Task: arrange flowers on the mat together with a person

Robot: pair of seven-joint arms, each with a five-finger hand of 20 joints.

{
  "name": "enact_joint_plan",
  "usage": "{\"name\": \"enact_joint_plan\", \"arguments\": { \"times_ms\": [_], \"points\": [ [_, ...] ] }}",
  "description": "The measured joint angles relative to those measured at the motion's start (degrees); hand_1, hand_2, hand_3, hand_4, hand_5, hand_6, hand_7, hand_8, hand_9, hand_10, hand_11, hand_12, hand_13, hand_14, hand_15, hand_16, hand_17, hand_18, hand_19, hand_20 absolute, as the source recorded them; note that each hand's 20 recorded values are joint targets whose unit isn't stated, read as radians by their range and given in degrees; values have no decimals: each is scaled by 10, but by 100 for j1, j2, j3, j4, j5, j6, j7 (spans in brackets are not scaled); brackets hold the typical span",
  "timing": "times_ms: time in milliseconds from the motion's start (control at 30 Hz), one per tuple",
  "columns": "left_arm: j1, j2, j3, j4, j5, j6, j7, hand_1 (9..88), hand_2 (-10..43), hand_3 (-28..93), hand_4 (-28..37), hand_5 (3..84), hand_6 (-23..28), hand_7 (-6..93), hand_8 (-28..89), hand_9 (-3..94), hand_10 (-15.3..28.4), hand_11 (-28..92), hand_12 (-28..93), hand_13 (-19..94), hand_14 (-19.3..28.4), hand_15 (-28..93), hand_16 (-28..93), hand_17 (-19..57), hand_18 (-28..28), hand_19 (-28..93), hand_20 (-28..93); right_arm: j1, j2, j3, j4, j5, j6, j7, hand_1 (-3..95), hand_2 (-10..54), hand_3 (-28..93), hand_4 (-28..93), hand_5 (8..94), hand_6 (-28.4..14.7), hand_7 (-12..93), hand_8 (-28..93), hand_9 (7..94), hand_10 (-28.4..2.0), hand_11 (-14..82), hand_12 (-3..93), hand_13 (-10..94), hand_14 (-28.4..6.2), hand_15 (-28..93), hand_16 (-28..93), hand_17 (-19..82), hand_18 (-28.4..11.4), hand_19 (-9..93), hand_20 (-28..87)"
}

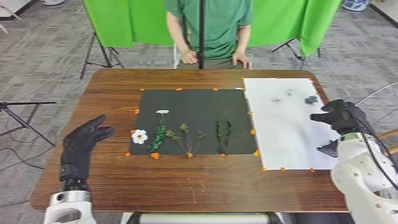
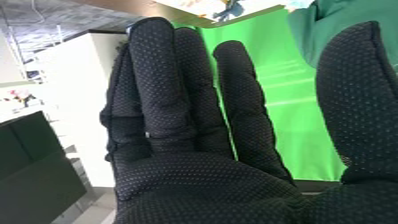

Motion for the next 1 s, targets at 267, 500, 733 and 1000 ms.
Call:
{"name": "enact_joint_plan", "arguments": {
  "times_ms": [267, 500, 733, 1000],
  "points": [
    [-3, 0, 1, 0, 0, -4, -1, 255, -8, 706, -206, 521, 31, 130, -58, 568, 155, 207, 152, 498, 185, 231, -16, 155, 134, 137, 225, -17, -4, 16, -29, 19, -27, 5, 297, -95, 681, -183, 560, -18, 148, -91, 589, -176, 273, 284, 598, -164, 574, 243, 232, -218, 568, 420],
    [-5, 7, 1, 3, 0, -26, -2, 255, -8, 707, -206, 521, 30, 131, -58, 567, 155, 207, 152, 499, 185, 232, -16, 155, 133, 137, 224, -56, -4, 20, -80, 56, -30, 29, 219, -37, 660, -154, 586, -31, 130, -85, 620, -191, 323, 311, 608, -181, 673, 287, 241, -237, 614, 448],
    [-12, 9, 1, 5, 0, -39, -5, 255, -8, 707, -207, 521, 30, 131, -58, 568, 156, 207, 152, 499, 185, 231, -16, 155, 133, 137, 224, -234, -6, 110, -336, 133, -7, 155, 181, 15, 624, -142, 629, -51, 90, -82, 669, -203, 424, 367, 638, -185, 779, 353, 273, -262, 680, 499],
    [-10, 9, -1, 4, 0, -39, -4, 255, -8, 707, -206, 521, 31, 131, -58, 568, 155, 207, 152, 499, 185, 232, -16, 156, 133, 136, 224, -199, -6, 186, -392, 441, -516, 272, 150, 72, 570, -154, 644, -58, 75, -89, 690, -206, 474, 400, 659, -186, 827, 390, 293, -271, 710, 514]
  ]
}}
